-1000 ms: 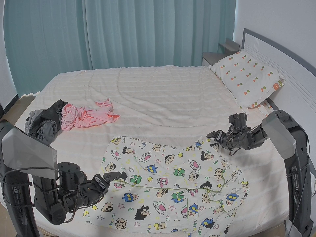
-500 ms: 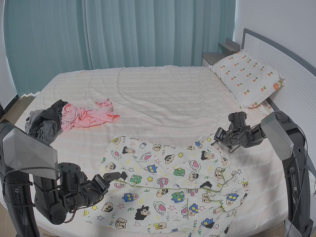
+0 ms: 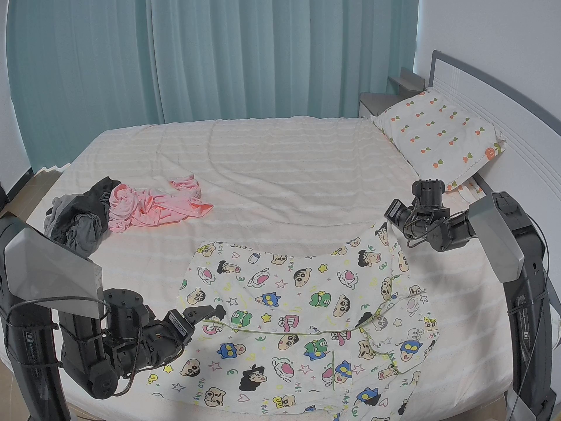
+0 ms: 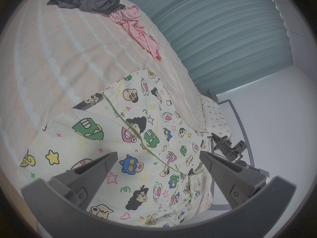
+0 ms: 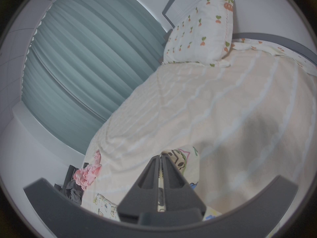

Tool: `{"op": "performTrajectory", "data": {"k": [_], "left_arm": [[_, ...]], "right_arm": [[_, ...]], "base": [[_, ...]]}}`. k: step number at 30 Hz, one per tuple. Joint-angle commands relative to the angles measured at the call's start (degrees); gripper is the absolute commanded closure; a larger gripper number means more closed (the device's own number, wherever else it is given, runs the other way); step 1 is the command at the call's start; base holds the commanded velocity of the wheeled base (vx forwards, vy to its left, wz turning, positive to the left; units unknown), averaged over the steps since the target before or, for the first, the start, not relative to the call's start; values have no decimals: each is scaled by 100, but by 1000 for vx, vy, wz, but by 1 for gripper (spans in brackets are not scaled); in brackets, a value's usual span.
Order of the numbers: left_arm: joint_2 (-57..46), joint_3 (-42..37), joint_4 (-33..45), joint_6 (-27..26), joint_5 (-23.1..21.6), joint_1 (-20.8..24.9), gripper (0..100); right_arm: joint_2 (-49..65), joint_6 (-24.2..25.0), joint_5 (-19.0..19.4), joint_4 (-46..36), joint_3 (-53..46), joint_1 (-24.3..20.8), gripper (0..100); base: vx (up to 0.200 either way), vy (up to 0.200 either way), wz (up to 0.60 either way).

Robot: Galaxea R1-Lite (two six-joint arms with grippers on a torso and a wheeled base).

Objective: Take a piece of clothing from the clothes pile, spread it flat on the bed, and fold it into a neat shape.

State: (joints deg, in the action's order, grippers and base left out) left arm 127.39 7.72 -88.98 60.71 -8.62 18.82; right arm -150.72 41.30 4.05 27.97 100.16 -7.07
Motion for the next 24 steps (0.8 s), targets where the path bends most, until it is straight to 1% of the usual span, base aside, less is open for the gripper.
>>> {"op": "performTrajectory", "data": {"k": [1,4,12,14,17,18,19,21,22,24], "left_arm": [[5,2,-85,2,1,-1,0],[5,2,-76,2,1,7,0],[5,11,-85,2,1,-1,0],[-4,2,-85,2,1,-1,0],[-30,-7,-76,11,-8,7,0],[-39,-7,-76,20,-8,16,0],[-39,-7,-85,20,-8,16,0],[-39,-33,-76,37,-17,25,0],[-48,-42,-85,37,-17,25,0],[-48,-51,-76,37,-17,25,0]], "right_arm": [[43,1,0,148,-31,22,100],[43,-17,-36,297,-31,39,100],[-36,-52,-80,236,-84,118,100],[8,-52,-80,218,-216,153,100],[307,-61,-71,209,-735,197,100],[500,-70,-18,218,-1121,224,100],[518,-78,-9,218,-1183,224,0],[957,-298,202,297,-1983,250,0],[1195,-430,395,403,-2448,303,0],[1449,-483,483,552,-2879,312,0]], "base": [[0,0,0],[0,0,0],[0,0,0],[0,0,0],[0,0,0],[0,0,0],[0,0,0],[0,0,0],[0,0,0],[0,0,0]]}}
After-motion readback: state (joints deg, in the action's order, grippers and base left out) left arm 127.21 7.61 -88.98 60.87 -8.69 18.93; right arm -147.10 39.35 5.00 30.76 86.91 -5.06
